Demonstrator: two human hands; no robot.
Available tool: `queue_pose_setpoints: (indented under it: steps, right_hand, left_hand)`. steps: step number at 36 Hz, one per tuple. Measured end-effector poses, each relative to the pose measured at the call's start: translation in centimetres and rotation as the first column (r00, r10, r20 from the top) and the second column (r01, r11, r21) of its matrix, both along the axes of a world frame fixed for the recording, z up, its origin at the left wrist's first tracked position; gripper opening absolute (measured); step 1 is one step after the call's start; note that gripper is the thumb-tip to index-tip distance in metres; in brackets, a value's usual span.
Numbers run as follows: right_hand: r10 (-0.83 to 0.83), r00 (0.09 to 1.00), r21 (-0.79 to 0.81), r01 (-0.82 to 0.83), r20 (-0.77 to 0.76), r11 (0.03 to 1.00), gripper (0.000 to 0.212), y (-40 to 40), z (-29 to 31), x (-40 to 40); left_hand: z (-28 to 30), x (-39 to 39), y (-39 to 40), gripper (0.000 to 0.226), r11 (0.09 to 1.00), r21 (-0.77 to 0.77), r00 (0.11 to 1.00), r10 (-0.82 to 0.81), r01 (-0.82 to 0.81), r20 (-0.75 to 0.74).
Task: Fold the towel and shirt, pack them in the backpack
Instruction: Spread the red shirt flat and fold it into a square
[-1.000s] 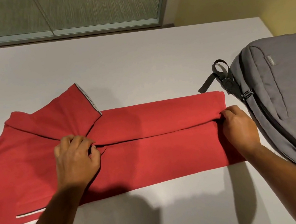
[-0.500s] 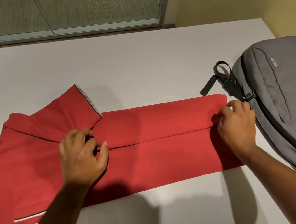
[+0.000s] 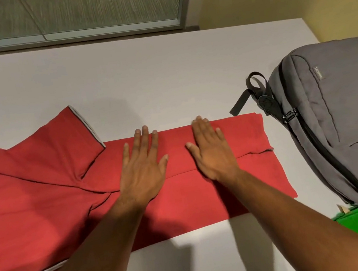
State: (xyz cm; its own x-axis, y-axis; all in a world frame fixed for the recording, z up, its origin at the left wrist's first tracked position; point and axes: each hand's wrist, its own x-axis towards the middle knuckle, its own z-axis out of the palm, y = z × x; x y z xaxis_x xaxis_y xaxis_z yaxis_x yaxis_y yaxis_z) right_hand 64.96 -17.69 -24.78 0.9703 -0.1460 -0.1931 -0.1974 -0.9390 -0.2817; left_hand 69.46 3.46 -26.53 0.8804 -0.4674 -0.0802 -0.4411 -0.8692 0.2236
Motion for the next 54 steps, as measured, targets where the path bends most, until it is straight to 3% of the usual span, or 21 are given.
queue_pose_setpoints:
  steps: [8,19,22,25,31,43,54]
  right_hand:
    - [-0.22,0.975,-0.132,0.215,-0.022,0.968,0.08,-8.5,0.1,-2.5]
    - [-0.427,0.901,-0.102,0.419,-0.076,0.902,0.092,-11.4,1.0,-2.5]
    - [-0.383,0.923,-0.119,0.385,0.037,0.915,0.088,-8.5,1.4,-1.8]
    - [-0.222,0.965,-0.095,0.236,0.136,0.967,0.076,-3.0,1.5,-1.0]
    - [0.052,0.989,0.075,-0.063,0.141,0.995,0.065,7.5,0.3,0.4]
    - [-0.005,0.992,-0.061,0.013,0.129,0.998,0.065,8.5,-1.2,0.4]
    - [-0.005,0.993,-0.125,0.02,0.119,0.992,0.067,8.7,-1.6,0.3]
  left_hand:
    - [-0.1,-0.1,-0.2,0.07,1.0,0.017,0.999,0.015,-0.016,0.044]
    - [0.1,-0.2,-0.3,0.069,0.999,0.03,0.999,0.017,-0.018,0.046]
    - [0.0,-0.2,-0.3,0.069,0.999,0.028,0.998,0.022,-0.024,0.052]
    - [-0.1,-0.2,-0.3,0.069,0.999,0.027,0.998,0.024,-0.026,0.056]
    - [-0.3,-0.3,-0.3,0.065,1.0,0.01,0.998,0.024,-0.025,0.061]
    - [0.0,-0.5,-0.2,0.063,0.999,-0.037,0.998,0.038,-0.036,0.051]
    - [0.2,0.3,3.4,0.075,0.905,-0.078,0.908,0.419,-0.417,0.007]
